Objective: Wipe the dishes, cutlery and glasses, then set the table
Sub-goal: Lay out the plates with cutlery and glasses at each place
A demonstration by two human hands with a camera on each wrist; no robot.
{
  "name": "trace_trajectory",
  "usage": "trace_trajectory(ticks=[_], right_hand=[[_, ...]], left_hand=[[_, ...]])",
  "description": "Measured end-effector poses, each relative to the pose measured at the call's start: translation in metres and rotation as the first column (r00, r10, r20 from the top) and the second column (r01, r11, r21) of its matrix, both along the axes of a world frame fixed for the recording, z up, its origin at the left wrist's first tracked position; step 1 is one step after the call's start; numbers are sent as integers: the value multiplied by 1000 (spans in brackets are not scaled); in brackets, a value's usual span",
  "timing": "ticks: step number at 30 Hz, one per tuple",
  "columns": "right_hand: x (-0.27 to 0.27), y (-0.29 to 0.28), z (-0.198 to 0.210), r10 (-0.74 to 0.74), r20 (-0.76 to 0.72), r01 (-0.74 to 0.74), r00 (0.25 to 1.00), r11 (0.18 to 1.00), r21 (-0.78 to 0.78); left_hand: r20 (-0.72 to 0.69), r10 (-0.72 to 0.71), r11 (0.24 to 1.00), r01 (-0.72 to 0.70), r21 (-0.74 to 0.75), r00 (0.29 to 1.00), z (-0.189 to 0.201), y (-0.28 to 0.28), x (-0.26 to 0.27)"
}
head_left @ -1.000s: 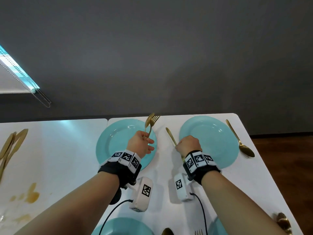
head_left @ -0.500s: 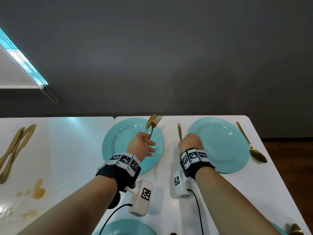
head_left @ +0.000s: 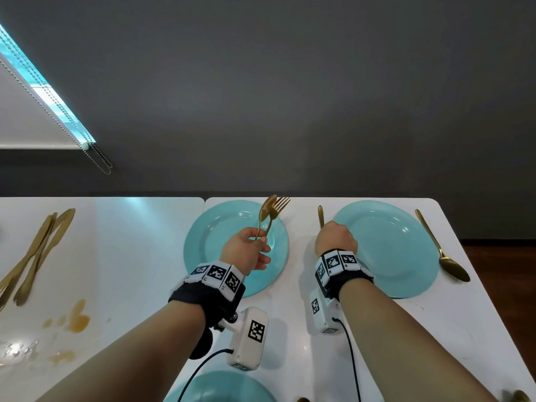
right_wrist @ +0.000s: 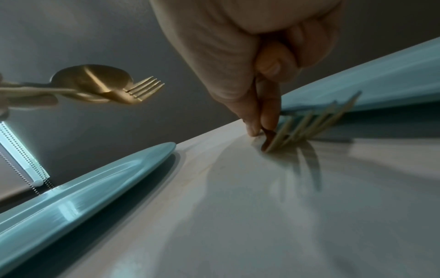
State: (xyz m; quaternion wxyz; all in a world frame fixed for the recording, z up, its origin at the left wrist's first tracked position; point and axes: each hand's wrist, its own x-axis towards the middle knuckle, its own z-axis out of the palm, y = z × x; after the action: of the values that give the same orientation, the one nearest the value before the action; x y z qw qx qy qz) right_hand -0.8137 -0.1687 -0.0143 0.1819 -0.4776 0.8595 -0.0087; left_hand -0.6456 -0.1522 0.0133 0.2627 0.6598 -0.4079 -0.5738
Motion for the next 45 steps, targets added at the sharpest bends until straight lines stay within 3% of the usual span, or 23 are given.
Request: trace_trajectory(ticks=[4, 7, 11, 14, 22, 26, 31, 34, 40, 45], right_hand=[[5, 3, 9, 50, 0, -50, 999, 998, -22], [13, 10, 24, 223, -20, -224, 975, 969, -104], [37, 28, 45, 631, -12, -611, 776, 746, -264], [53, 35, 58, 745, -28, -737, 666, 652, -179], [99, 72, 95, 685, 30, -685, 728, 726, 61], [130, 92, 97, 610, 104, -619, 785, 779, 101], [169, 93, 80, 361, 175, -371, 916, 928, 28], [198, 79, 59, 177, 264, -178, 948, 984, -20], [270, 41, 20, -5, 373, 2, 928, 1000, 9], [306, 19, 9, -68, 331, 43, 941, 996, 80]], left_hand=[[2, -1, 1000, 1, -15, 1000, 0, 4, 5], [36, -35, 999, 35, -14, 999, 2, 8, 11], [34, -118, 993, 118, -3, 992, 13, 15, 18], [60, -238, 971, 238, 4, 969, 24, 19, 25], [116, -454, 890, 456, 5, 884, 31, 42, 75], [122, -473, 881, 473, 27, 873, 34, 48, 115], [181, -256, 965, 261, -6, 950, 34, 34, 185], [167, -64, 997, 71, -38, 984, 32, 26, 226], [207, 57, 994, -35, -108, 977, 20, 8, 277], [219, 79, 991, -54, -120, 973, 12, -2, 297]])
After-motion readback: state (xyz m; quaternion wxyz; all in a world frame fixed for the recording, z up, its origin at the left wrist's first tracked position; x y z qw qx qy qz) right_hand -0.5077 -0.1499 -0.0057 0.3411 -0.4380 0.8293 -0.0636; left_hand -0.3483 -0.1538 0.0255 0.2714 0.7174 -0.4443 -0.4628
